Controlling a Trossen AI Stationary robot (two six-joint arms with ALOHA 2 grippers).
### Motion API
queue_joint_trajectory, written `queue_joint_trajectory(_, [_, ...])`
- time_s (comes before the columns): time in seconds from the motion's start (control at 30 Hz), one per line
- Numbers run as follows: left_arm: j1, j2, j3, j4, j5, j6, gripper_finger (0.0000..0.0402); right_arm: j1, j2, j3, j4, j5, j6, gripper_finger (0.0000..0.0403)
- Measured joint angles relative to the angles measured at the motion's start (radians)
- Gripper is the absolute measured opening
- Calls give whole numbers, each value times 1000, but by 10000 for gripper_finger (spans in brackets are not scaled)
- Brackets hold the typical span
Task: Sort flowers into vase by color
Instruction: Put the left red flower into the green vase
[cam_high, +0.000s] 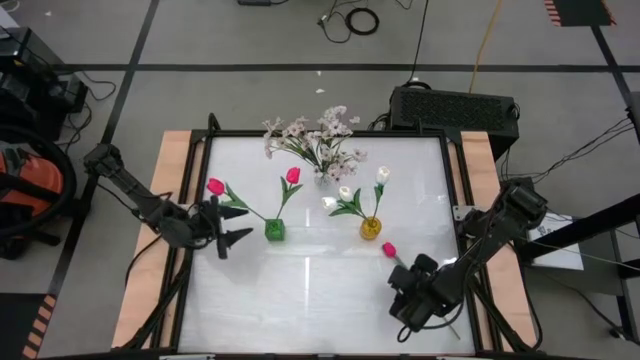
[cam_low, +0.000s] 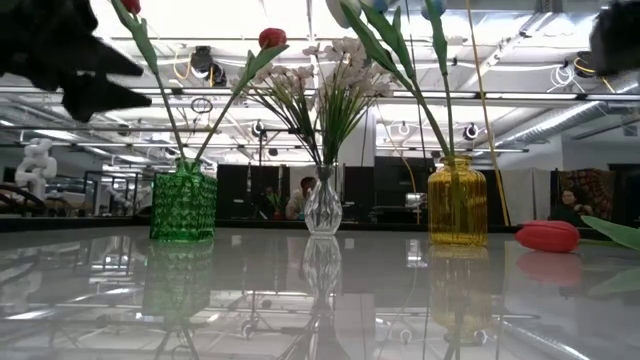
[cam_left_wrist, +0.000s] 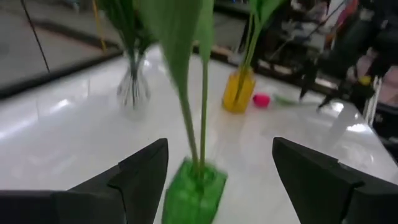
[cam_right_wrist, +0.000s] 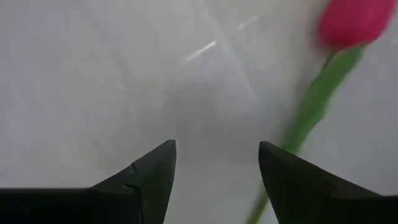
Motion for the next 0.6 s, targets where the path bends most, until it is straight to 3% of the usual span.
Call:
queue_joint_trajectory(0.13, [6, 0, 0, 48, -88, 67, 273, 31, 0, -55, 109, -21, 50, 222])
queue_joint_trajectory(0.23, [28, 1, 0, 12, -138, 61, 233, 52, 0, -59, 112, -21, 81, 222])
queue_joint_trajectory(0.6, [69, 3, 0, 83, -56, 127, 37, 100, 0, -53, 95, -67, 157, 222])
